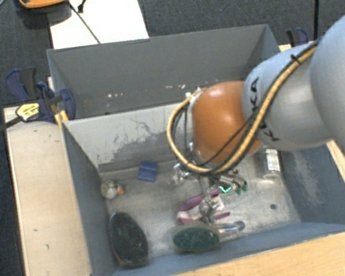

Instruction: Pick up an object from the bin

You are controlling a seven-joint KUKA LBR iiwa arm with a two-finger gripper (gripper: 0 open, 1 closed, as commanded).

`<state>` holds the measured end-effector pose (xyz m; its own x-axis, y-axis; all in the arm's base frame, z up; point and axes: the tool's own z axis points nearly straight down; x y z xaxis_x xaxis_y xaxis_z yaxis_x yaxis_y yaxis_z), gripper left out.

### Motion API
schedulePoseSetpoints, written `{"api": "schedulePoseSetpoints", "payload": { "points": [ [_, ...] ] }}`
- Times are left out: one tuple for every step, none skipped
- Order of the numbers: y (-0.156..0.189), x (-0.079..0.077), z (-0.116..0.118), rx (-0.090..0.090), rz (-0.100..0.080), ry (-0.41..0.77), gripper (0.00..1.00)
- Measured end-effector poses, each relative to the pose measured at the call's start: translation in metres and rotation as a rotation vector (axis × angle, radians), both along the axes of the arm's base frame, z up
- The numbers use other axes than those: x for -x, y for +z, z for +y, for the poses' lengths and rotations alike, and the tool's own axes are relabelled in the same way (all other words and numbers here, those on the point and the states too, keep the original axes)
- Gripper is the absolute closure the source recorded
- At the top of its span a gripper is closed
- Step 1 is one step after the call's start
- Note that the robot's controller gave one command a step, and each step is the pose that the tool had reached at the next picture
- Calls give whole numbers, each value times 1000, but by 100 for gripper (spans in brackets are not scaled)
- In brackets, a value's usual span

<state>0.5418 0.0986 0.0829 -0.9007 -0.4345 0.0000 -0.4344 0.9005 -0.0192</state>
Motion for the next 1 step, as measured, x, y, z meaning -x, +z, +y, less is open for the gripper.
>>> {"api": "schedulePoseSetpoints", "payload": {
  "points": [
    [0, 0, 0, 0, 1, 2, 100]
  ]
}}
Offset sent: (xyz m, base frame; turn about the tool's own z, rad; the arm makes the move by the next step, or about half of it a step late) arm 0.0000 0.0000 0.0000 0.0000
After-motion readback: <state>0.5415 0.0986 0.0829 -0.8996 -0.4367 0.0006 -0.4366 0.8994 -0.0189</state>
